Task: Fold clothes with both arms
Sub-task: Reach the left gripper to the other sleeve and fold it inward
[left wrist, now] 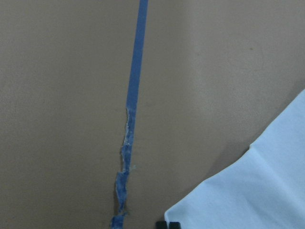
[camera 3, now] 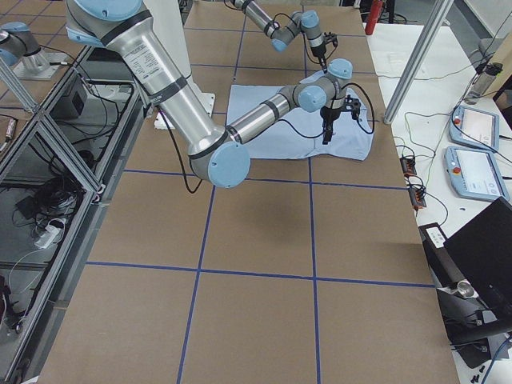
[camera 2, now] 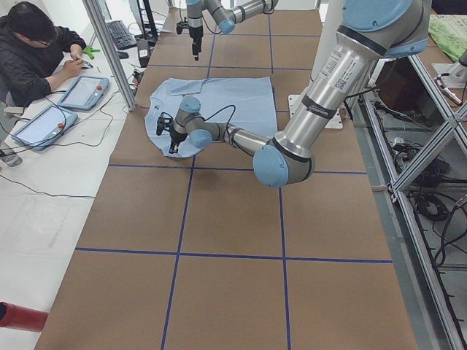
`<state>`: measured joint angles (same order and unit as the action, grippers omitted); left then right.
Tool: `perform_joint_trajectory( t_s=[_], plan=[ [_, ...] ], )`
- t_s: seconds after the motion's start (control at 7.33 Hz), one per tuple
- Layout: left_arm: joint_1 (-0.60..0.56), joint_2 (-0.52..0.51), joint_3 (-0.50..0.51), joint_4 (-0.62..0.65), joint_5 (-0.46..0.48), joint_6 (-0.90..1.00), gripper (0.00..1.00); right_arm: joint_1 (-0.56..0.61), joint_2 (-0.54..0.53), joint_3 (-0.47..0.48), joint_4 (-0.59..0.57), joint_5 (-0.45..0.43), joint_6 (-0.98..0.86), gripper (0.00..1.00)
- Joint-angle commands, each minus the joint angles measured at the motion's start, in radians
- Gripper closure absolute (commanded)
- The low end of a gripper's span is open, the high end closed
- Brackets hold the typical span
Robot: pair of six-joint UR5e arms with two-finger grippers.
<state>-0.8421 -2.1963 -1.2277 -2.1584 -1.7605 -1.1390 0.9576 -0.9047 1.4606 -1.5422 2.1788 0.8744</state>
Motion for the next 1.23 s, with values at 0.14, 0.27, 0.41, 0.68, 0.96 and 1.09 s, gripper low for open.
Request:
perform_joint_trajectory(
  t_s=[0.14, 0.27, 0.41, 0.68, 0.96, 1.09],
  plan=[
    [0.081, -0.295, 0.120, 0.158, 0.001, -0.264, 1.00, -0.008, -0.003, 0.007, 0.000, -0.004, 0.026, 0.00],
    [0.095, -0.398, 0.240, 0.144, 0.003, -0.309, 1.00, -0.008, -0.003, 0.009, 0.000, -0.004, 0.028, 0.00],
    [0.098, -0.414, 0.287, 0.109, 0.006, -0.315, 1.00, -0.010, -0.005, 0.007, 0.000, -0.005, 0.029, 0.00],
    [0.098, -0.405, 0.359, -0.036, 0.021, -0.306, 0.38, -0.011, -0.003, 0.007, 0.000, -0.008, 0.032, 0.00],
    [0.103, -0.404, 0.346, -0.049, 0.056, -0.295, 0.00, -0.020, -0.003, 0.007, 0.017, -0.019, 0.043, 0.00],
    [0.098, -0.402, 0.315, -0.049, 0.049, -0.268, 0.00, -0.022, -0.003, 0.007, 0.026, -0.017, 0.044, 0.00]
  ],
)
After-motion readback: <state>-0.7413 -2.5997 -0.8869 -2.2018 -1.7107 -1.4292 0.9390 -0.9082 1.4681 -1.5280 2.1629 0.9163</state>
